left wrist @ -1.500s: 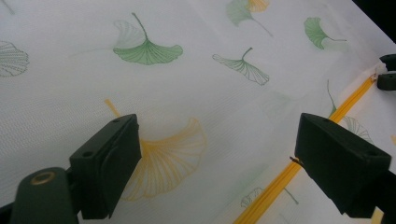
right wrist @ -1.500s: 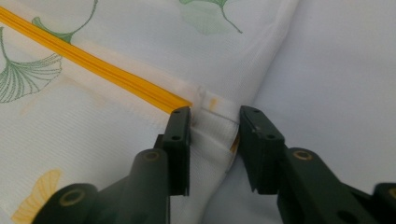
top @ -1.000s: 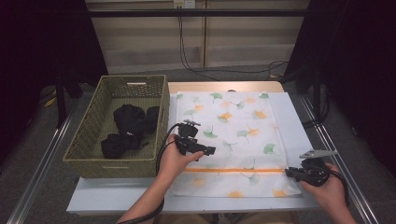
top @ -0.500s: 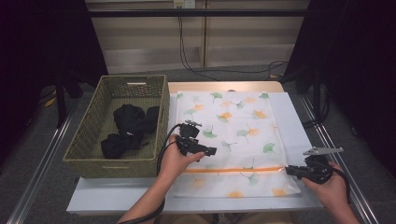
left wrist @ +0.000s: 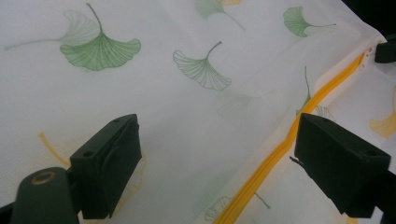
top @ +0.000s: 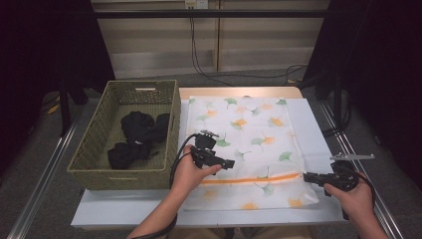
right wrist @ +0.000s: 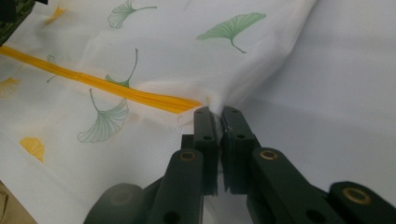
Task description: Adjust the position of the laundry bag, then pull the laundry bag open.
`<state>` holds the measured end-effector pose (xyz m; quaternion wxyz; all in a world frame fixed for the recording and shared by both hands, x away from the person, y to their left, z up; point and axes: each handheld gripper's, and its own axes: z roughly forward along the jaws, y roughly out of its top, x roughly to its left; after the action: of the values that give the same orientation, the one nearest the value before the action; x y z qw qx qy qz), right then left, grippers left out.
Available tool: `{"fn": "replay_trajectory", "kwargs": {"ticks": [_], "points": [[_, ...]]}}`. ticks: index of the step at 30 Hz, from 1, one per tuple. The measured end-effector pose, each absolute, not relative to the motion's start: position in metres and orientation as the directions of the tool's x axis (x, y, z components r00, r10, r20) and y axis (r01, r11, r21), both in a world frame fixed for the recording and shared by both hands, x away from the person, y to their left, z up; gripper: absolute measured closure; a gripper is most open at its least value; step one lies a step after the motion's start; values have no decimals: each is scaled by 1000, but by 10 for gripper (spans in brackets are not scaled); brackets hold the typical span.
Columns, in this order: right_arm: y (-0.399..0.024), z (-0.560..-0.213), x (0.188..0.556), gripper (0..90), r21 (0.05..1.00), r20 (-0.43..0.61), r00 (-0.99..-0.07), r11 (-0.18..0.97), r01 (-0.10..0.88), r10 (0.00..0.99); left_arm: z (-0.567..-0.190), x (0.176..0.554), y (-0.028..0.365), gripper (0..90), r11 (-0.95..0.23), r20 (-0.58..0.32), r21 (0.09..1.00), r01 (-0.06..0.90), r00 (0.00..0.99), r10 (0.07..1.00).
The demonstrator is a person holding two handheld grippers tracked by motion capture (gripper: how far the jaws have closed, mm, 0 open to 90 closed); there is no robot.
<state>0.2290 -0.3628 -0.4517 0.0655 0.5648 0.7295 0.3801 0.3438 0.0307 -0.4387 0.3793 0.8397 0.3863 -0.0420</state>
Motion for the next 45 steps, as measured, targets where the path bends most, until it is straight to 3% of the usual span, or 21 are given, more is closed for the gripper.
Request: {"fn": "replay_trajectory", "kwargs": {"ticks": [13,45], "points": [[-363,-444,236,865,626,386,-362,48,779,848,-434,337,19,143,-423,-392,617,664,725,566],[-363,-440,238,864,637,394,-393,62,769,831,-429,326,-15,143,-463,-418,621,632,767,486]]}}
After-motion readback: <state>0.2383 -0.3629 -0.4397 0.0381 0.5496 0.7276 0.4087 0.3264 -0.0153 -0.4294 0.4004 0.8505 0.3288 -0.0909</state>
